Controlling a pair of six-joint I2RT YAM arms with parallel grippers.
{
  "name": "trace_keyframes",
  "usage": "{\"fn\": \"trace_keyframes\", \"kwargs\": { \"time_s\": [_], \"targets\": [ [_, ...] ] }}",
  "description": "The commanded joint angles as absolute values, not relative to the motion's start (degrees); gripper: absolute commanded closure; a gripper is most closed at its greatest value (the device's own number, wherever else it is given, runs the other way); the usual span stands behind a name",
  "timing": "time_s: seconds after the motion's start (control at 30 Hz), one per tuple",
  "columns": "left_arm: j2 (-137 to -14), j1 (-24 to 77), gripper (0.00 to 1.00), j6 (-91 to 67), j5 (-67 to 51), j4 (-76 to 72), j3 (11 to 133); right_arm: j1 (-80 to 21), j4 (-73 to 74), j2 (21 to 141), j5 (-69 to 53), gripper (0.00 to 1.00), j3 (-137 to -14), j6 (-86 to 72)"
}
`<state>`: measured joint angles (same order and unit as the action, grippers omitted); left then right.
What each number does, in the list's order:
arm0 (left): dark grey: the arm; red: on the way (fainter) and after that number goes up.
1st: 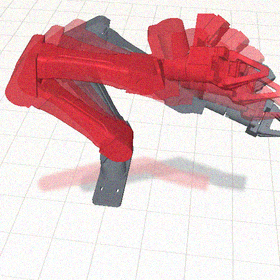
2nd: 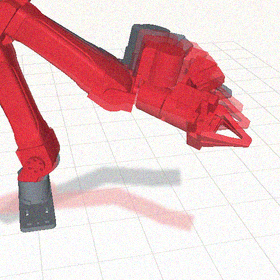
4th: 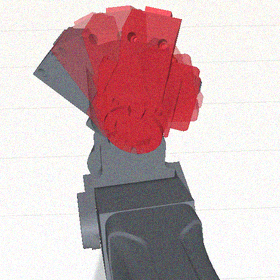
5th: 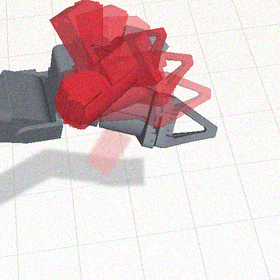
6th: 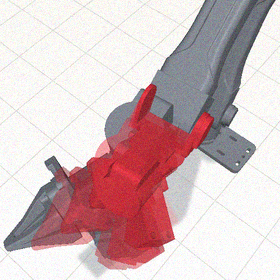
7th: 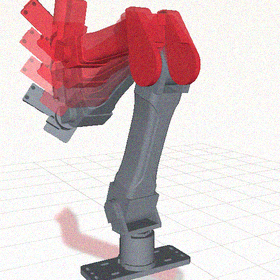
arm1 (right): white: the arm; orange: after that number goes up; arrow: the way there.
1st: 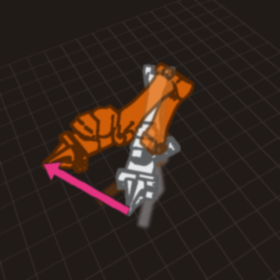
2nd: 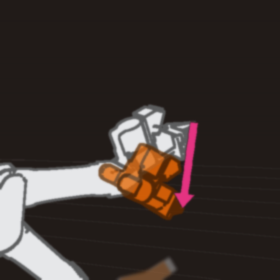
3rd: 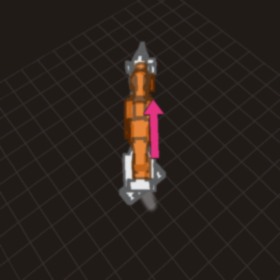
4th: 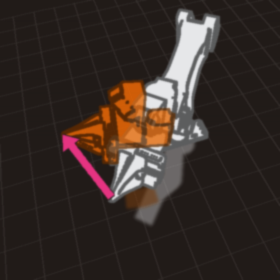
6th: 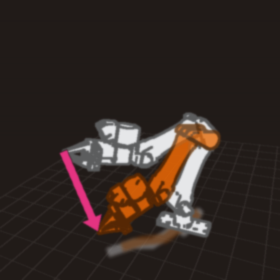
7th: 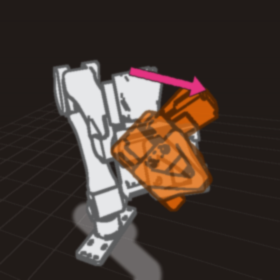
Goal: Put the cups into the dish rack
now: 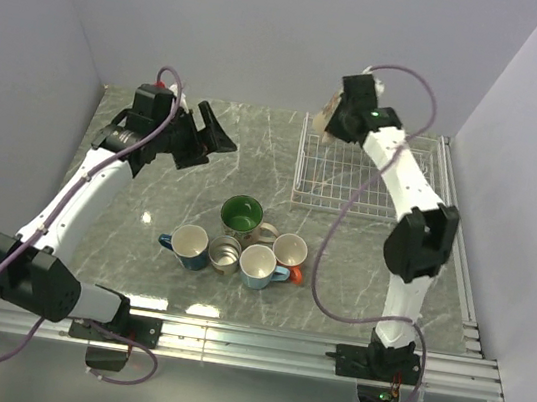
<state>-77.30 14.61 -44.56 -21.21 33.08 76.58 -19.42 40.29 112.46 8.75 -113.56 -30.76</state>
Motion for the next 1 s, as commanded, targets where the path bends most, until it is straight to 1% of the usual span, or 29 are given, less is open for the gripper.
{"fn": "trace_keyframes", "kwargs": {
  "time_s": [0.0,0.13,0.33,0.67,0.97],
  "targets": [
    [-73.7,14.9,0.06,-40.7,-17.7,37.7,77.7,-20.9,39.1,114.2,19.1,1.00,-120.7,-26.2],
    [-72.7,14.9,0.07,-40.7,-17.4,38.8,76.6,-21.1,39.3,119.3,21.8,1.00,-122.5,-26.5],
    [-71.1,14.9,0.07,-40.3,-16.0,41.1,75.9,-21.1,37.0,123.7,23.1,1.00,-123.5,-26.4],
    [-69.3,14.9,0.07,-40.8,-14.2,43.3,75.1,-21.6,29.5,124.9,24.5,1.00,-117.6,-26.0],
    [-68.9,14.9,0.08,-41.7,-14.0,43.3,75.0,-22.0,28.3,124.4,24.3,1.00,-112.2,-26.3]
  ]
}}
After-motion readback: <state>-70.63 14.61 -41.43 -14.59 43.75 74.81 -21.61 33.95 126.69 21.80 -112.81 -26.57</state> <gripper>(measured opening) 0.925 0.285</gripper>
